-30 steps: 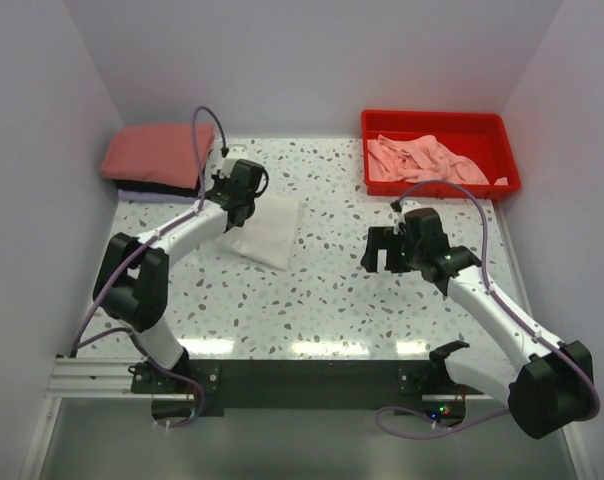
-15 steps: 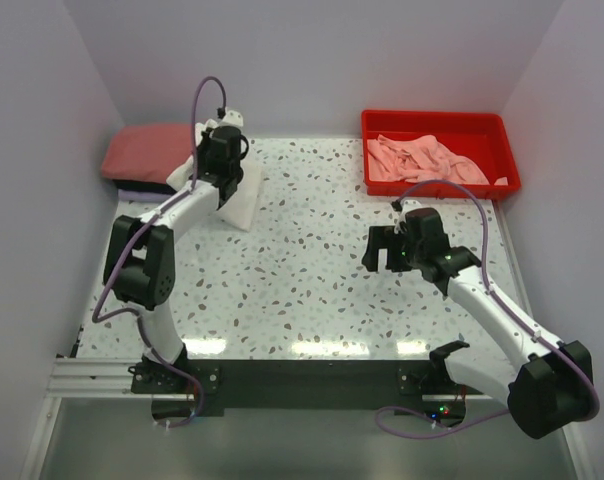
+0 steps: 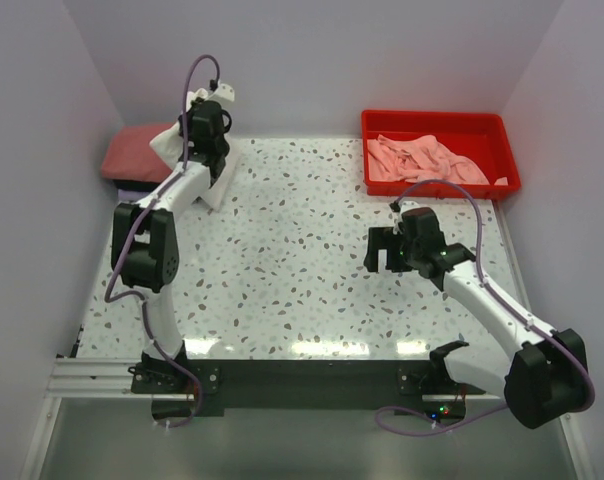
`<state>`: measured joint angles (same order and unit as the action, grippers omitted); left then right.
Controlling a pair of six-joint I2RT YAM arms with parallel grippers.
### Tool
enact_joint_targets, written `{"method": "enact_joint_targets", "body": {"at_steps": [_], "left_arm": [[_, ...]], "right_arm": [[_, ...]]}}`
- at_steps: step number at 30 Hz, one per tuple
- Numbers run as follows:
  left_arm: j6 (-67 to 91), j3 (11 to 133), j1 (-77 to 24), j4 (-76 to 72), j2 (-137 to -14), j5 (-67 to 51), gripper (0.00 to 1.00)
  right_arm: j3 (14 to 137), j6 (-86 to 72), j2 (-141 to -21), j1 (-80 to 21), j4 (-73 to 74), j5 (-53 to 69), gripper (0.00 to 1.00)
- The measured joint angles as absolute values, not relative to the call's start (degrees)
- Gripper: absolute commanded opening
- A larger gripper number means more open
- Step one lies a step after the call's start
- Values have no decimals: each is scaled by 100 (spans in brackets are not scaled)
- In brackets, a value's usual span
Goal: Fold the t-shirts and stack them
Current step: Neatly place the folded tshirt to the corner
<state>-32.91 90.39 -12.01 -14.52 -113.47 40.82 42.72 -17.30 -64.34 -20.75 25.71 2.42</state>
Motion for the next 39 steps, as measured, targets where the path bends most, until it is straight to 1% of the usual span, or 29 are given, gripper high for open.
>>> {"method": "enact_joint_targets", "body": {"at_steps": [12,20,29,39], "left_arm": [[-3371,9450,-1100,-1365,-11351,3601,0],[-3352,9668,-1100,-943,-11096,3312,0],[-3258,9929,-1100,-762,-10615,3168,0],[-3212,10018,-1061,-711,-10560,3175,0]], "right_arm": [[4274,-1695,-6639,-2056,2571,202,99],[4274,-1684,-6639,-2043,2567,200,99],[4274,-1682,-6639,-2018,2567,198,99],[4274,-1682,-6639,-2018,2574,75,99]]}}
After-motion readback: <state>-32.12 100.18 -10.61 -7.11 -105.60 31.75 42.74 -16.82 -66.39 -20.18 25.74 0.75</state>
